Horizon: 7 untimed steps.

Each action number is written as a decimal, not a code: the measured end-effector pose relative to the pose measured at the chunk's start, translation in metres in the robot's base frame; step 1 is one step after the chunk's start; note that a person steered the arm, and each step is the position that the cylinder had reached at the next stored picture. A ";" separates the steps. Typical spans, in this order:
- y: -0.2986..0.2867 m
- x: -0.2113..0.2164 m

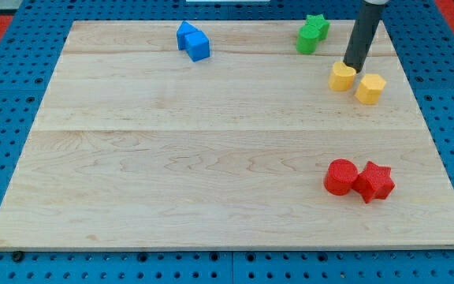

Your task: Move yellow heart into yellow hexagon

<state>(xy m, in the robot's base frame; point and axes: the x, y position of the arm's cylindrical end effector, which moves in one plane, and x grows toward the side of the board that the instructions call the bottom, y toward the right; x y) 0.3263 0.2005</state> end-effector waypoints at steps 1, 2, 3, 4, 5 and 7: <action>-0.016 0.005; -0.027 0.017; -0.060 0.036; -0.015 0.016; 0.062 -0.005; 0.022 0.012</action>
<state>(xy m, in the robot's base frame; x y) 0.3379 0.2228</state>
